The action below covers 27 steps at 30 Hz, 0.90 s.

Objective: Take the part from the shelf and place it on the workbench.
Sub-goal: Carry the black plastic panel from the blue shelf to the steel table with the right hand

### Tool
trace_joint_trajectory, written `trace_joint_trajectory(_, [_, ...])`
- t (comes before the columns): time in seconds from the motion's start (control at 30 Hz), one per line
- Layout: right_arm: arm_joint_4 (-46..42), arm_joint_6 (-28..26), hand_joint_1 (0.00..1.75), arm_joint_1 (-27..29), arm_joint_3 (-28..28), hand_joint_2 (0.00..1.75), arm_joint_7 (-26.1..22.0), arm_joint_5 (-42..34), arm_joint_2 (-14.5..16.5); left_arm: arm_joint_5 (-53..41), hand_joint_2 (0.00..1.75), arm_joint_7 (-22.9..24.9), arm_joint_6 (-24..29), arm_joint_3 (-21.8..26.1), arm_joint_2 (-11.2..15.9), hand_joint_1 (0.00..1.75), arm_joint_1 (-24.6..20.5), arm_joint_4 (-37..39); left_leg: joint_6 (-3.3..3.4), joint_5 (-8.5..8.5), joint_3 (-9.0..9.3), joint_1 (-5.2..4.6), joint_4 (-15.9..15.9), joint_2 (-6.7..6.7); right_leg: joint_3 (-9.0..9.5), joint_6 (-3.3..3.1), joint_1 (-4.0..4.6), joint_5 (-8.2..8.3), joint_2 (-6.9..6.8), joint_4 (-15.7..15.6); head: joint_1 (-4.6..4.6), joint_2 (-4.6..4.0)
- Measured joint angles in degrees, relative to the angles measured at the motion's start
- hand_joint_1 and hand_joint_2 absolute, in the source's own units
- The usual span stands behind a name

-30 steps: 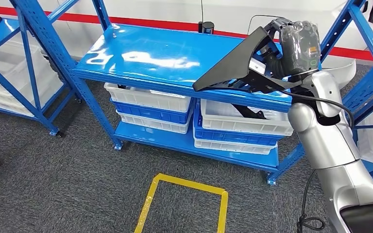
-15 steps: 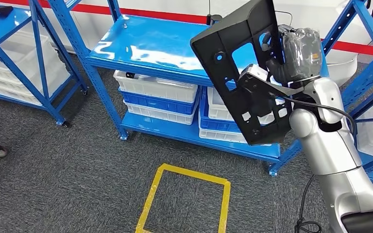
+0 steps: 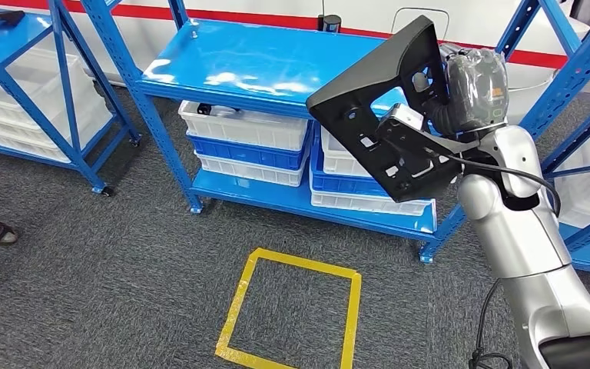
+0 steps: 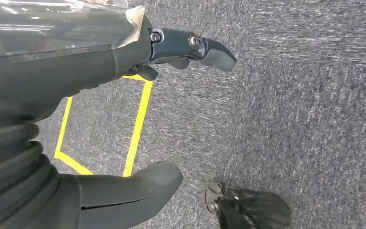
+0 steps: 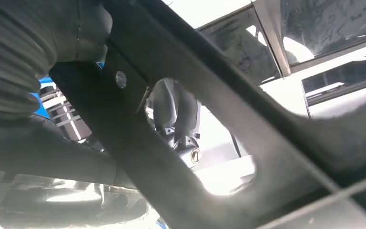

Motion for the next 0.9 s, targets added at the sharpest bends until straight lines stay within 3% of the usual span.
trace_joint_trajectory(0.07, [-0.18,0.00,1.75,0.00,-0.08,1.75,-0.03,0.21,0.01,0.03,1.75,0.00,0.02,0.00,0.03,0.00,-0.02,0.01,0.66,-0.10,1.73,-0.38,-3.03,-0.08,-0.25,0.91,0.06,0.70,-0.04,-0.13,0.05,0.00])
trace_joint_trajectory(0.13, [-0.20,0.00,1.75,0.01,-0.10,1.75,-0.07,0.41,0.08,0.07,1.75,0.01,0.05,0.01,-0.01,0.00,-0.01,0.02,1.67,0.79,1.30,-0.61,-3.54,0.10,-0.57,1.71,0.10,1.06,-0.05,-0.20,0.09,0.00])
trace_joint_trajectory(0.17, [-0.21,0.00,1.75,0.01,-0.15,1.75,-0.07,0.53,0.10,0.09,1.75,0.01,0.08,0.01,-0.04,0.00,-0.04,0.01,2.32,1.48,1.07,-0.61,-3.97,0.23,-1.13,1.74,0.20,0.38,-0.04,0.51,0.17,0.00])
trace_joint_trajectory(0.2, [-0.21,0.01,1.75,0.01,-0.22,1.75,-0.07,0.68,0.11,0.09,1.75,0.01,0.09,0.02,-0.07,0.00,-0.07,0.01,2.94,2.24,0.69,-0.59,-4.42,0.37,-2.10,1.51,0.32,-1.21,-0.03,2.49,0.29,0.00])
trace_joint_trajectory(0.27, [-0.21,0.03,1.75,0.17,-0.31,1.75,-0.07,1.00,0.12,0.17,1.75,0.00,0.10,0.02,-0.09,0.00,-0.08,-0.01,3.70,3.53,-0.52,-0.66,-4.74,0.52,-4.79,0.76,0.39,-5.87,-0.03,9.71,0.57,0.00])
trace_joint_trajectory(0.3, [-0.21,0.04,1.75,0.38,-0.31,1.75,-0.07,1.14,0.12,0.23,1.75,-0.02,0.10,0.02,-0.08,0.00,-0.07,-0.01,3.80,4.05,-1.23,-0.75,-4.70,0.56,-5.90,0.71,0.37,-7.69,-0.02,13.57,0.66,0.00])
trace_joint_trajectory(0.33, [-0.21,0.05,1.75,0.64,-0.31,1.75,-0.07,1.25,0.13,0.29,1.75,-0.04,0.10,0.03,-0.10,0.00,-0.06,-0.01,3.82,4.55,-1.91,-0.83,-4.65,0.59,-6.27,0.96,0.35,-8.50,-0.02,16.01,0.69,0.00])
trace_joint_trajectory(0.37, [-0.21,0.05,1.75,0.87,-0.31,1.75,-0.07,1.31,0.14,0.34,1.75,-0.08,0.10,0.03,-0.15,0.00,-0.06,-0.01,3.75,5.01,-2.60,-0.88,-4.54,0.60,-5.55,1.43,0.34,-8.29,-0.02,16.36,0.70,0.00])
trace_joint_trajectory(0.43, [-0.24,0.05,1.75,1.05,-0.31,1.75,-0.07,1.46,0.21,0.42,1.75,-0.16,0.10,0.03,-0.25,0.00,-0.07,-0.01,3.45,5.71,-3.88,-0.92,-4.04,0.60,-0.93,2.33,0.31,-6.19,-0.05,10.75,0.76,0.00])
trace_joint_trajectory(0.5, [-0.35,0.05,1.75,0.94,-0.37,1.75,-0.08,1.63,0.33,0.43,1.75,-0.20,0.10,0.03,-0.28,0.00,-0.07,-0.01,3.09,6.07,-4.92,-1.06,-3.27,0.59,4.49,2.36,0.37,-5.37,-0.09,2.91,0.81,0.00])
trace_joint_trajectory(0.53, [-0.43,0.05,1.75,0.94,-0.39,1.75,-0.08,1.72,0.42,0.43,1.75,-0.21,0.10,0.03,-0.28,0.00,-0.08,-0.01,2.87,6.25,-5.24,-1.15,-2.98,0.59,5.96,2.04,0.57,-5.42,-0.05,0.79,0.73,0.00])
trace_joint_trajectory(0.63, [-0.52,0.08,1.75,1.00,-0.43,1.75,-0.09,1.85,0.62,0.43,1.75,-0.24,0.10,0.10,-0.25,0.00,-0.07,-0.01,2.11,7.02,-5.74,-1.33,-2.57,0.49,5.93,1.12,0.97,-5.22,0.16,0.03,0.60,0.00])
trace_joint_trajectory(0.7, [-0.50,0.14,1.75,0.89,-0.44,1.75,-0.09,1.88,0.82,0.43,1.75,-0.27,0.13,0.19,-0.15,0.00,-0.03,0.00,1.52,6.26,-6.42,-1.11,-1.76,0.24,5.36,0.14,0.34,-4.56,0.02,0.00,0.56,0.00])
trace_joint_trajectory(0.77, [-0.50,0.20,1.75,0.69,-0.45,1.75,-0.09,1.89,1.06,0.43,1.75,-0.37,0.15,0.24,-0.08,0.00,0.00,0.01,0.84,2.27,-8.10,-0.73,2.21,0.05,4.48,-1.05,-0.09,-3.60,-0.15,-0.08,0.39,0.00])
trace_joint_trajectory(0.83, [-0.49,0.22,1.75,0.61,-0.44,1.75,-0.09,1.90,1.25,0.43,1.75,-0.50,0.15,0.25,-0.09,0.00,0.00,0.02,0.22,-2.49,-10.38,-0.42,9.50,0.03,3.18,-1.51,0.08,-2.63,-0.18,-0.01,0.22,0.00])
trace_joint_trajectory(0.87, [-0.48,0.22,1.75,0.66,-0.44,1.75,-0.09,1.95,1.33,0.43,1.75,-0.54,0.15,0.25,-0.07,0.00,0.01,0.02,0.00,-3.57,-10.96,-0.26,12.36,0.04,2.55,-1.46,0.13,-2.19,-0.17,0.05,0.20,0.00])
trace_joint_trajectory(0.9, [-0.48,0.22,1.75,0.73,-0.43,1.75,-0.09,2.02,1.40,0.42,1.75,-0.55,0.15,0.26,-0.05,0.00,0.00,0.02,-0.13,-3.48,-10.68,-0.11,13.46,0.05,1.95,-1.33,0.15,-1.78,-0.14,0.14,0.17,0.00])
